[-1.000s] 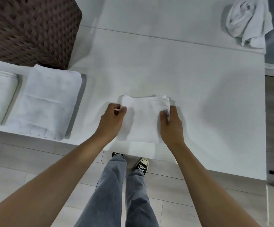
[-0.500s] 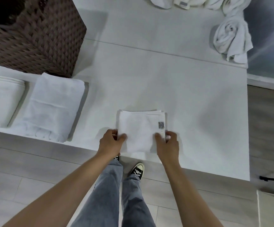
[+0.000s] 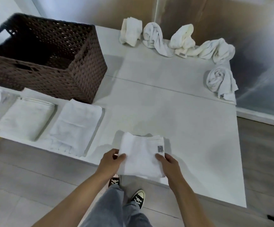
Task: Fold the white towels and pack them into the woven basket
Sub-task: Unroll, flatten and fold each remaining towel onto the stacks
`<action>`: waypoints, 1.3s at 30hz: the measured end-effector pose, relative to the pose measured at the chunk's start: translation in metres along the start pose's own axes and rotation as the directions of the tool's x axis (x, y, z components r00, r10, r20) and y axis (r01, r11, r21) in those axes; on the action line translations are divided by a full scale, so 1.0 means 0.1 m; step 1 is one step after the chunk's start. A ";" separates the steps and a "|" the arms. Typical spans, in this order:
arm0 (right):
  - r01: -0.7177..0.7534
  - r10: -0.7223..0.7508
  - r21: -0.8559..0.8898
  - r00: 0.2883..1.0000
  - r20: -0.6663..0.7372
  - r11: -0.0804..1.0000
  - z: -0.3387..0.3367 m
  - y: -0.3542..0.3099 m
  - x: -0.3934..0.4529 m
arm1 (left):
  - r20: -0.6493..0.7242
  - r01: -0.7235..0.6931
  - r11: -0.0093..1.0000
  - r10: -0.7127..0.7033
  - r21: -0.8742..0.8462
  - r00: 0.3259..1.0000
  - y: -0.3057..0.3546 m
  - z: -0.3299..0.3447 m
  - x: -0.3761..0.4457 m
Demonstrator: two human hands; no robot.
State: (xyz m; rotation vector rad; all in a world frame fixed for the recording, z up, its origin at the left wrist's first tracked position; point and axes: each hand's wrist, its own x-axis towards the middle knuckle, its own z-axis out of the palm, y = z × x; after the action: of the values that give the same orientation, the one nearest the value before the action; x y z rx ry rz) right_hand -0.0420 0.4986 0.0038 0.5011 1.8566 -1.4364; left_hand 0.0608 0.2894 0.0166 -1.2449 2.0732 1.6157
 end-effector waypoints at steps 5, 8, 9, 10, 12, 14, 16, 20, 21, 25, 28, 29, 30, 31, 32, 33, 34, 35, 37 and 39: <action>0.125 -0.118 -0.146 0.992 0.053 0.981 0.28 -0.38 -0.08 | -0.084 -0.033 0.998 0.028 -0.051 0.996 0.12 -0.37 -0.10; 0.231 -0.211 -0.243 0.972 0.107 0.942 0.55 -0.65 -0.14 | -0.120 -0.016 0.992 0.001 -0.123 0.993 0.11 -0.63 -0.14; 0.262 -0.234 -0.270 0.963 0.132 0.927 0.66 -0.75 -0.17 | -0.133 -0.010 0.989 -0.010 -0.150 0.991 0.10 -0.73 -0.14; 0.290 -0.254 -0.290 0.954 0.157 0.912 0.78 -0.83 -0.19 | -0.149 -0.003 0.985 -0.023 -0.175 0.989 0.07 -0.83 -0.13; 0.346 -0.293 -0.325 0.934 0.203 0.880 1.03 -0.97 -0.23 | -0.181 0.005 0.974 -0.047 -0.228 0.982 0.02 -1.05 -0.11; 0.394 -0.326 -0.329 0.913 0.244 0.858 1.32 -1.09 -0.26 | -0.206 0.007 0.957 -0.070 -0.290 0.976 -0.05 -1.28 -0.09; 0.418 -0.342 -0.325 0.901 0.266 0.849 1.65 -1.16 -0.27 | -0.224 0.006 0.942 -0.086 -0.336 0.971 -0.13 -1.54 -0.08; 0.428 -0.338 -0.313 0.891 0.302 0.848 2.39 -1.21 -0.28 | -0.237 -0.008 0.917 -0.095 -0.399 0.967 -0.33 -2.17 -0.02; 0.426 -0.331 -0.316 0.891 0.312 0.848 2.59 -1.20 -0.28 | -0.242 -0.003 0.915 -0.104 -0.404 0.965 -0.38 -2.34 0.00; 0.425 -0.308 -0.351 0.887 0.343 0.834 3.34 -1.19 -0.26 | -0.232 0.044 0.909 -0.152 -0.414 0.961 -0.60 -3.00 0.16; 0.448 -0.310 -0.389 0.876 0.368 0.805 3.84 -1.23 -0.26 | -0.223 0.070 0.932 -0.158 -0.357 0.962 -0.81 -3.43 0.32; 0.463 -0.316 -0.410 0.870 0.377 0.786 3.99 -1.25 -0.25 | -0.226 0.076 0.940 -0.157 -0.334 0.961 -0.87 -3.55 0.37; 0.480 -0.321 -0.431 0.863 0.390 0.764 4.13 -1.28 -0.23 | -0.235 0.074 0.946 -0.153 -0.315 0.960 -0.95 -3.66 0.44; 0.495 -0.324 -0.449 0.855 0.405 0.743 4.27 -1.31 -0.21 | -0.243 0.080 0.951 -0.157 -0.298 0.957 -1.01 -3.75 0.50; 0.513 -0.328 -0.468 0.845 0.422 0.720 4.41 -1.34 -0.18 | -0.253 0.085 0.953 -0.162 -0.290 0.954 -1.08 -3.83 0.57; 0.529 -0.332 -0.487 0.837 0.435 0.695 4.55 -1.38 -0.14 | -0.262 0.099 0.953 -0.177 -0.285 0.949 -1.13 -3.90 0.62; 0.551 -0.341 -0.504 0.825 0.450 0.665 4.68 -1.41 -0.09 | -0.275 0.104 0.954 -0.183 -0.281 0.944 -1.17 -3.96 0.67; 0.571 -0.351 -0.522 0.814 0.463 0.634 4.81 -1.44 -0.04 | -0.284 0.110 0.956 -0.189 -0.273 0.940 -1.18 -4.01 0.71; 0.602 -0.369 -0.552 0.795 0.481 0.577 5.05 -1.51 0.09 | -0.297 0.125 0.957 -0.202 -0.260 0.933 -1.19 -4.09 0.80; 0.641 -0.380 -0.576 0.766 0.519 0.507 5.28 -1.59 0.22 | -0.305 0.149 0.946 -0.237 -0.288 0.922 -1.21 -4.11 0.90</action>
State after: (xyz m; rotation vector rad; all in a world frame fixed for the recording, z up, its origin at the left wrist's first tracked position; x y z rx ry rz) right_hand -0.0040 -0.0510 0.0318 -0.7441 2.1723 -0.8618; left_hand 0.2192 -0.1190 0.0271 -1.8711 1.8741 1.7203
